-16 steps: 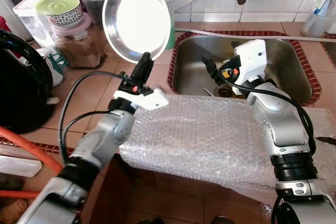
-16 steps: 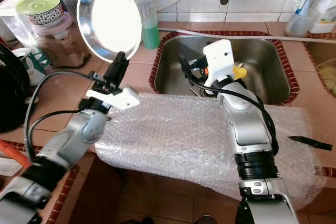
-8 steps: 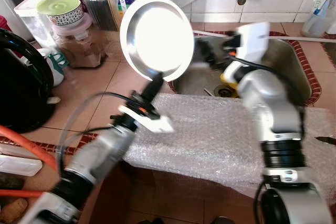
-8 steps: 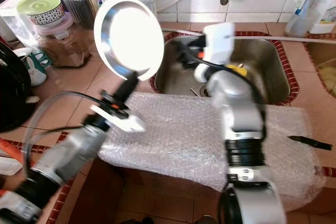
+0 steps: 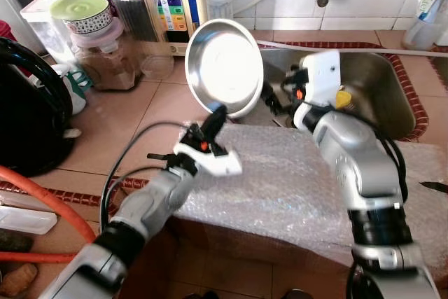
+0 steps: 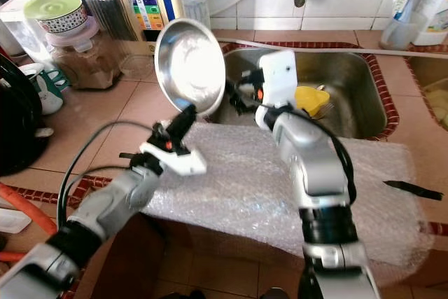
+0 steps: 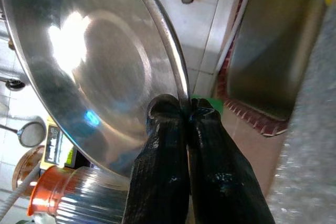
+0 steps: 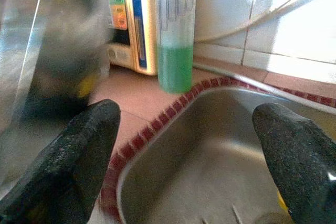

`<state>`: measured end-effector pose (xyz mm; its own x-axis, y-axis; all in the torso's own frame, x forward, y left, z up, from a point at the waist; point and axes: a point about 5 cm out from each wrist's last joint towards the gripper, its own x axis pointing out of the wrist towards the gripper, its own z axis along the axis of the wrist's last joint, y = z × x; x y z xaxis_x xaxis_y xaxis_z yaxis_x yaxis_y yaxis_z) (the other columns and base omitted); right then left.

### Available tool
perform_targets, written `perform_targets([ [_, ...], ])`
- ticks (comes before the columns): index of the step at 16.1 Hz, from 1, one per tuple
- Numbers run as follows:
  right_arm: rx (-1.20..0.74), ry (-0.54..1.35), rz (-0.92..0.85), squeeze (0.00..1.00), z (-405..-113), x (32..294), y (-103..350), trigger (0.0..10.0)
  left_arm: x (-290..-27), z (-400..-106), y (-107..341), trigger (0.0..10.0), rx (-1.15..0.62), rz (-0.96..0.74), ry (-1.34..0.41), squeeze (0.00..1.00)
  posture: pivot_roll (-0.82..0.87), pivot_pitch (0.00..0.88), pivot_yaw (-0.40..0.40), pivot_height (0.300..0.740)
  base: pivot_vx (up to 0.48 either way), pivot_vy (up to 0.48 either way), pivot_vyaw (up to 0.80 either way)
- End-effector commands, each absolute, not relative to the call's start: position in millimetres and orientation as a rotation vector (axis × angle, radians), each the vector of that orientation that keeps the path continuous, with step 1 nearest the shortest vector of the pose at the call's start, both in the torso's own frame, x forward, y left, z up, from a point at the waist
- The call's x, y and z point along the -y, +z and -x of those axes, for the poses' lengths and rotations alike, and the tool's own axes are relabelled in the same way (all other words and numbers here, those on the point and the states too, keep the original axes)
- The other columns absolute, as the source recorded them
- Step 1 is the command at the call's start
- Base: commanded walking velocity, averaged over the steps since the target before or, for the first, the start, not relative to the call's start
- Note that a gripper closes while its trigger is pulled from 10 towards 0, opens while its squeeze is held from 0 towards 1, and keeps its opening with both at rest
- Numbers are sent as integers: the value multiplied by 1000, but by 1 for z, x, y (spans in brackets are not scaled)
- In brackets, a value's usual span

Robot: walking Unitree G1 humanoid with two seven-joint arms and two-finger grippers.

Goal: Kitchen organization

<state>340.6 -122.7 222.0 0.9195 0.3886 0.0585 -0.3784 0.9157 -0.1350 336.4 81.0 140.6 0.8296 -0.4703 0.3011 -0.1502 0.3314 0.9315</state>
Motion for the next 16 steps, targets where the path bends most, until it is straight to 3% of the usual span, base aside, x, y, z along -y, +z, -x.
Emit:
perform_targets([
  [1, 81, 392, 154, 0, -336, 120, 219, 10000, -97, -346, 145, 10000, 527, -1241, -156, 0, -325, 123, 141, 740, 0, 0, 0],
  [4, 58, 328, 180, 0, -326, 131, 212, 10000, -98, -355, 147, 10000, 516, -1260, -137, 0, -335, 125, 148, 740, 0, 0, 0],
  [11, 171, 436, 104, 0, -314, 100, 237, 10000, -86, -353, 139, 10000, 551, -1294, -168, 0, -339, 123, 151, 740, 0, 0, 0],
  [16, 212, 442, 103, 0, -321, 91, 250, 10000, -86, -353, 158, 10000, 661, -1314, -114, 0, -328, 119, 149, 740, 0, 0, 0],
])
